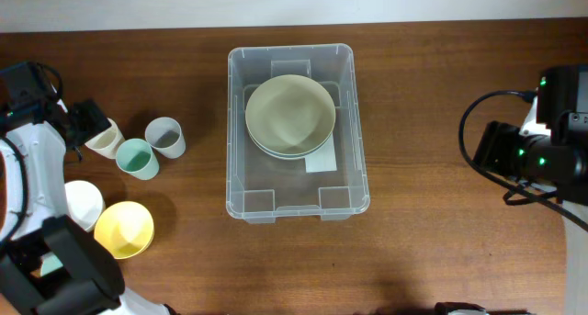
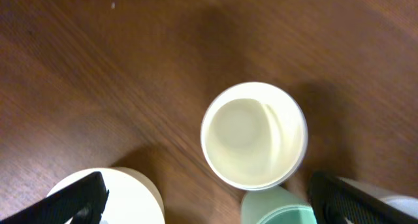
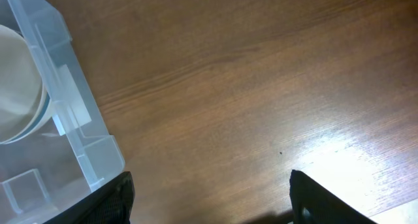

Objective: Pack container
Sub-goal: 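Move the left gripper to the white cup at the back left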

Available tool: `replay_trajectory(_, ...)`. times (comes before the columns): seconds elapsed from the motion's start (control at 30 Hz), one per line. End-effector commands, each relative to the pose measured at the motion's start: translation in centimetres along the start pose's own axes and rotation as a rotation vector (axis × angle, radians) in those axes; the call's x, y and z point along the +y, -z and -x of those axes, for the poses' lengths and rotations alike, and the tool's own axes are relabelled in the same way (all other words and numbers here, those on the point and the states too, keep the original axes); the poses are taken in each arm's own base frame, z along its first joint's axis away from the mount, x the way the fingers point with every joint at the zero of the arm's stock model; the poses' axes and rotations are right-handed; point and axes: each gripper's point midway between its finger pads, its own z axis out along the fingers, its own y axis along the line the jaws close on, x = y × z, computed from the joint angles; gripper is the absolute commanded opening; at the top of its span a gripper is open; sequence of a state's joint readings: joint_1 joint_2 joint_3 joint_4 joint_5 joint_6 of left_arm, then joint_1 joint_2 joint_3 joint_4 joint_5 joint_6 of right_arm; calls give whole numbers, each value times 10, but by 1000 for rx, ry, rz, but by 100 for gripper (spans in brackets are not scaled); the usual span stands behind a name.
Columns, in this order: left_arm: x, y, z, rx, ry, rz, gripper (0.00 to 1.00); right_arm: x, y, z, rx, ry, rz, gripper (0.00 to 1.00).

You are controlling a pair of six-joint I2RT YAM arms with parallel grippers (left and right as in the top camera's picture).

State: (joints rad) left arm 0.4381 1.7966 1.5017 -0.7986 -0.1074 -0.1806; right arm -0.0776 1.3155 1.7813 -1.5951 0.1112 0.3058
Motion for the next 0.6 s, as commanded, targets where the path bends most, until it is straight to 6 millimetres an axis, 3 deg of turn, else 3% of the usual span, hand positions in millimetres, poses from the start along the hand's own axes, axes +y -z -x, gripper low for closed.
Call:
replay_trajectory(0.0,7,-19,-1,29,28,4,100,2,-6,-2,25,21,-4,72)
replay_trajectory(0.27,4,-71,-21,121,20,13,99,4,-16,1,50,24,-11,72)
replay_trajectory(0.33,-1,-79,-27,148,19,-8,94,4,-18,2,56,24,-13,72)
replay_trajectory(0.5,-10,-89,-31,165,23,-56,66,5,-20,2,62,25,-15,72)
replay_trajectory(0.57,-13,-89,-29,159,28,-75,50,5,-20,2,64,25,-16,72)
